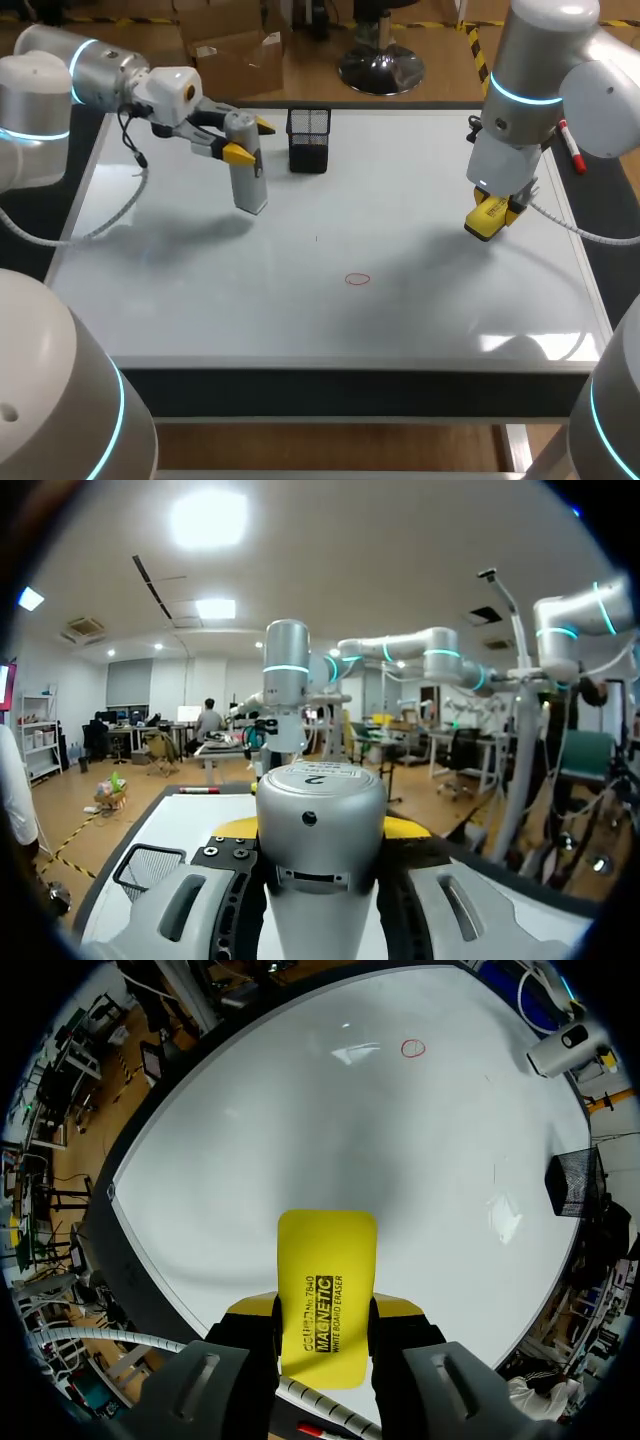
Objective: Pick up the inspection probe, press it on each red-marked spot on the whiteboard one by one, put down the probe, pick up the eraser, and wipe off all the red marks.
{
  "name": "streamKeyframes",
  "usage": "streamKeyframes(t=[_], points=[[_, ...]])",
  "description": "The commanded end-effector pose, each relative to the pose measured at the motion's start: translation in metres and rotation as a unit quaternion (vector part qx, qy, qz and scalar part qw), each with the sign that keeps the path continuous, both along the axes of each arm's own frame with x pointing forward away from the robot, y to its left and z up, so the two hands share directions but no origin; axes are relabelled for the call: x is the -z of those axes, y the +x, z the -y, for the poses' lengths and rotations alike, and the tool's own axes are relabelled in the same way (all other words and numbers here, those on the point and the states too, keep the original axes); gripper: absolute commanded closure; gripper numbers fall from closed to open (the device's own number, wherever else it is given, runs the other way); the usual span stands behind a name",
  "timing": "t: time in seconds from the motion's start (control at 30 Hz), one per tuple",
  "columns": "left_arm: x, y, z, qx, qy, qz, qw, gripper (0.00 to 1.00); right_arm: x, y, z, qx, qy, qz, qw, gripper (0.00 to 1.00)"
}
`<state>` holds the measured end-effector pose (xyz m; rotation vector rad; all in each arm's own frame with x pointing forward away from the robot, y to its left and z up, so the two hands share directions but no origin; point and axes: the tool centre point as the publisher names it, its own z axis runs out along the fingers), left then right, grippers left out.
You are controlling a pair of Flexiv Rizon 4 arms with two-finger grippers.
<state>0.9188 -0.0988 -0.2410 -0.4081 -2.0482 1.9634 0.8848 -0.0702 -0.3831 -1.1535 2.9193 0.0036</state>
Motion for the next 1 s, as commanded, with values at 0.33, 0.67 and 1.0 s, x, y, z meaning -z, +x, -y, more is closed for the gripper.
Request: streamKeyframes(t=[0.33,0.67,1.0], points=[[0.013,0.019,-0.025,-0.004,0.006,-0.003,1.000,1.00,-0.001,0.000,0.001,-0.001,-0.001,0.000,1.000,1.00],[0.015,0.021,-0.031,-0.009,0.007,-0.005,1.000,1.00,-0.001,0.000,0.001,-0.001,-0.001,0.000,1.000,1.00],[0.015,0.021,-0.031,-0.009,0.007,-0.005,1.000,1.00,-0.001,0.000,0.001,-0.001,-0.001,0.000,1.000,1.00]])
